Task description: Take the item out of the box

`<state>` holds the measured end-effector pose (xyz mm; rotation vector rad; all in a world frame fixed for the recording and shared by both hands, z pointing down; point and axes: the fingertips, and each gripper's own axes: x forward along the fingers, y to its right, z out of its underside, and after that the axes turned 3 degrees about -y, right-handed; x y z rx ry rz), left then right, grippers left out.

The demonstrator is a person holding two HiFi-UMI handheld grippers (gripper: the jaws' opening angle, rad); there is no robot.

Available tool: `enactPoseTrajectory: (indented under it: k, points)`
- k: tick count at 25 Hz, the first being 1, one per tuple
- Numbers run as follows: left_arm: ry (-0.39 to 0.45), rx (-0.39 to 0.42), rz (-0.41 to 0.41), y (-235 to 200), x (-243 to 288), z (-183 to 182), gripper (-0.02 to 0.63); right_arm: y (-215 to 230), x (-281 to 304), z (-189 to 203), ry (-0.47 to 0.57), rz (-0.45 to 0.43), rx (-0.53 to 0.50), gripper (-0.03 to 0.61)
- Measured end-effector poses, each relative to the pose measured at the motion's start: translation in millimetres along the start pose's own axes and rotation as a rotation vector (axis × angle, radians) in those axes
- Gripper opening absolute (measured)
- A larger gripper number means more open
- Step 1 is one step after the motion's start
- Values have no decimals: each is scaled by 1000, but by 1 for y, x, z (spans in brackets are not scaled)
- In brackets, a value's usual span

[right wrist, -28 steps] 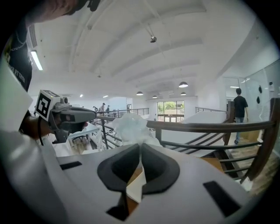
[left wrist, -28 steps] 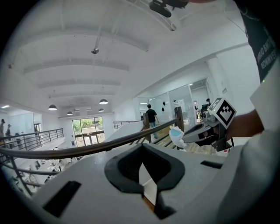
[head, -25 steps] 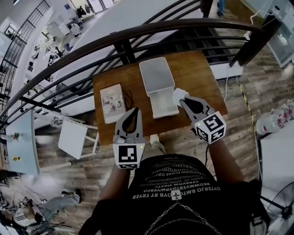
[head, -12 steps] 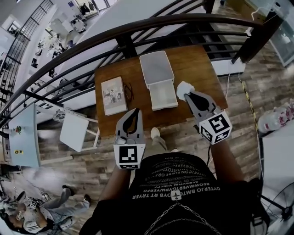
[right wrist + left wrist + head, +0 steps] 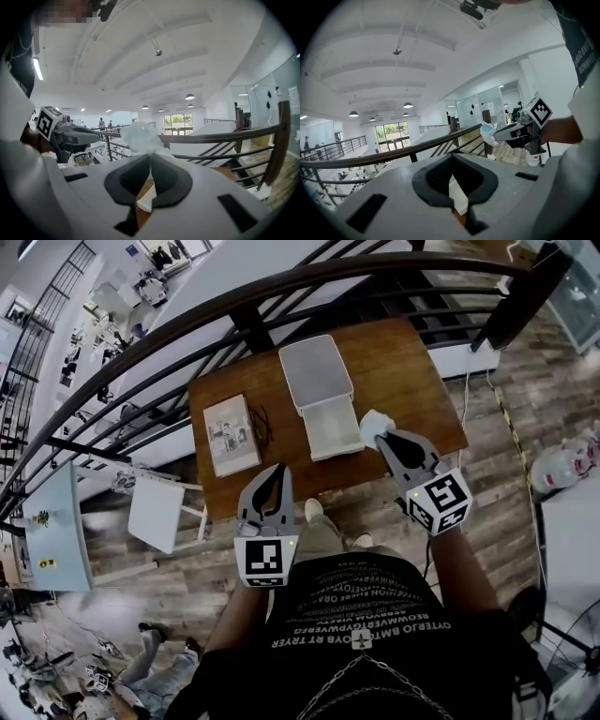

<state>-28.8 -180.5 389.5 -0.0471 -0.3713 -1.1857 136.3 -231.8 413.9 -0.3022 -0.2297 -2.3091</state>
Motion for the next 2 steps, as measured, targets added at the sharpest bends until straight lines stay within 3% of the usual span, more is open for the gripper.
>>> enactPoseTrajectory:
  k: [2]
  points:
    - [-8,3,7,-7,9,3,6,1,8,5,-11,-1,16,9]
